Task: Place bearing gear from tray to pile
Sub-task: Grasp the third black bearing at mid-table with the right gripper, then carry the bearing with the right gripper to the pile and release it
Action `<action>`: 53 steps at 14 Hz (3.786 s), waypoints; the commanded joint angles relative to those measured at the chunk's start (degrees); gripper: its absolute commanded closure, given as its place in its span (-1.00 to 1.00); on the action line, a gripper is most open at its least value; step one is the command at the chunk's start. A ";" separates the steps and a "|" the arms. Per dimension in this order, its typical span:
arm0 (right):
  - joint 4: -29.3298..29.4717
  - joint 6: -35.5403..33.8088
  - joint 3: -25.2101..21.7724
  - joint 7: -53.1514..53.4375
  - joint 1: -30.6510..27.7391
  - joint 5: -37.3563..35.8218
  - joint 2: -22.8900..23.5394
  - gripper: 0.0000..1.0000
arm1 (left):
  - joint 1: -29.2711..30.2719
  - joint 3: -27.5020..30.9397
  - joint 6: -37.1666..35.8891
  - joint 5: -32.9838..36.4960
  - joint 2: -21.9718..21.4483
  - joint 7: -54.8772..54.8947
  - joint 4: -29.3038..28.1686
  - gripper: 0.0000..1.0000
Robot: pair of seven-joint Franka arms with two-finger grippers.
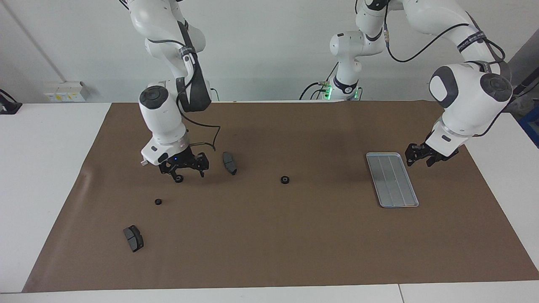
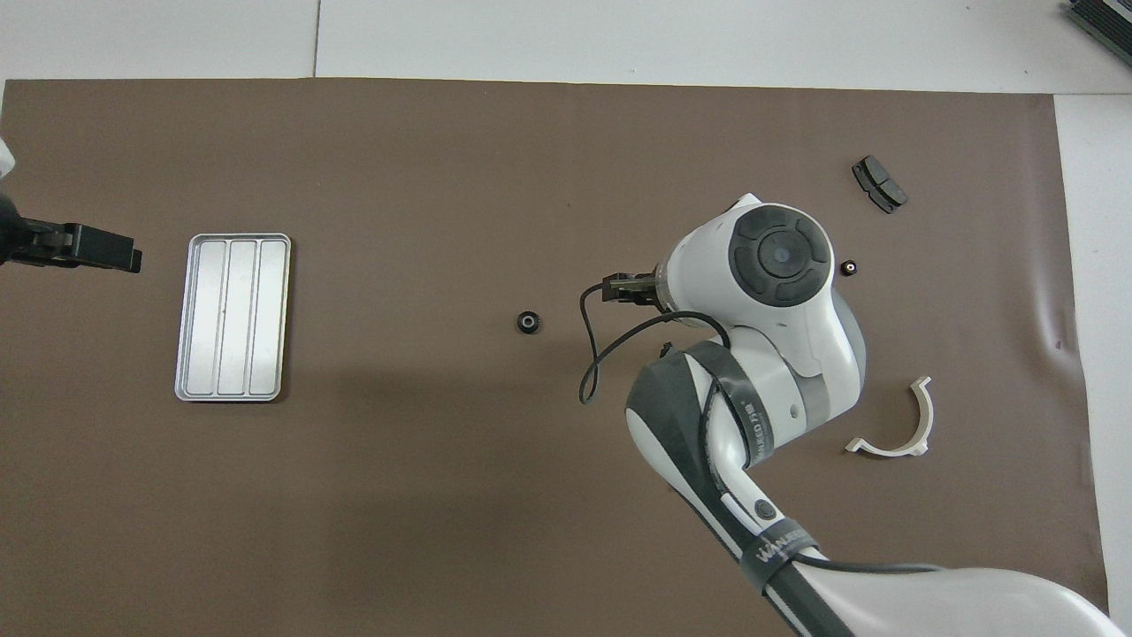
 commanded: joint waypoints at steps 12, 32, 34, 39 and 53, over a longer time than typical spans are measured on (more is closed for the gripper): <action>13.19 8.70 -0.13 11.14 10.53 -6.02 18.63 -1.00 | -0.33 0.50 -1.96 -0.52 -3.10 -1.52 -1.99 -1.00; 8.70 10.19 -0.13 11.05 11.93 -6.73 18.28 -0.24 | -0.24 0.68 -2.05 -0.08 -4.68 -5.93 -4.89 -1.00; 8.70 10.19 -0.13 11.05 11.93 -6.73 18.28 -0.02 | -0.33 0.68 -2.05 -0.08 -4.68 -5.93 -4.89 -1.00; 9.75 10.02 -0.13 12.01 11.93 -5.68 18.19 1.00 | -0.33 0.68 -2.05 -0.08 -4.68 -5.93 -4.89 -1.00; 8.96 -3.60 -0.31 4.30 -2.37 -5.67 7.38 1.00 | -0.33 0.68 -2.05 -0.08 -4.68 -5.93 -4.89 -1.00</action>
